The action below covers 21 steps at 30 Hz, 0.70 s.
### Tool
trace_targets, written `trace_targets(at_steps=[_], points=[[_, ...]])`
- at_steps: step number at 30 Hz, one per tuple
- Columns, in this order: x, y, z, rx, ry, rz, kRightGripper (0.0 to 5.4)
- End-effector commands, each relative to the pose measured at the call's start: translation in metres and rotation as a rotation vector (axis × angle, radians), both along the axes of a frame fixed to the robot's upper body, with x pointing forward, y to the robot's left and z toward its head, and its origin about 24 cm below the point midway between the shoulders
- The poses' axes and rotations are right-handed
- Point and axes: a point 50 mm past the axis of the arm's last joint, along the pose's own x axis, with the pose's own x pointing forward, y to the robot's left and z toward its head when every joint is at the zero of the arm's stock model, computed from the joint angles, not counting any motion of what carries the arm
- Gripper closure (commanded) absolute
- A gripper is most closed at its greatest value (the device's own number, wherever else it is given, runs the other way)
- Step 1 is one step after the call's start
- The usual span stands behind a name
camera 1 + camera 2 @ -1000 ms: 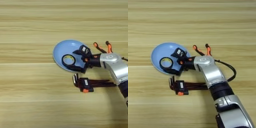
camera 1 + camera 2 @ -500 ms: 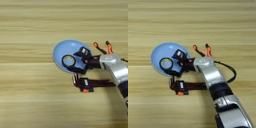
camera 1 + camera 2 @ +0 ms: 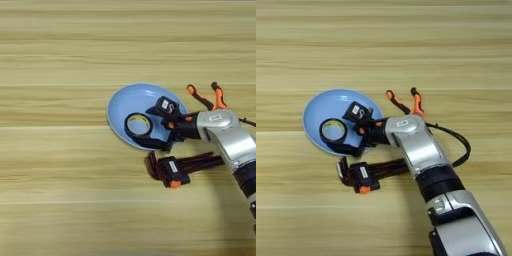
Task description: Move the objects on the table
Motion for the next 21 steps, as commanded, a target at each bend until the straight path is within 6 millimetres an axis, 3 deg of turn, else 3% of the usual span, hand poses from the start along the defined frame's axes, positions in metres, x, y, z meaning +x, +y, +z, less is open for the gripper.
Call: trace_targets(at_steps=[1,8,21], points=[[0.0156,0.0010,0.0299,0.007,-0.135,-0.003,0.59],[0.0160,0.0008,0.0303,0.013,-0.137,-0.003,1.32],[0.0206,-0.0009,0.0351,0.033,-0.157,-0.027,1.37]])
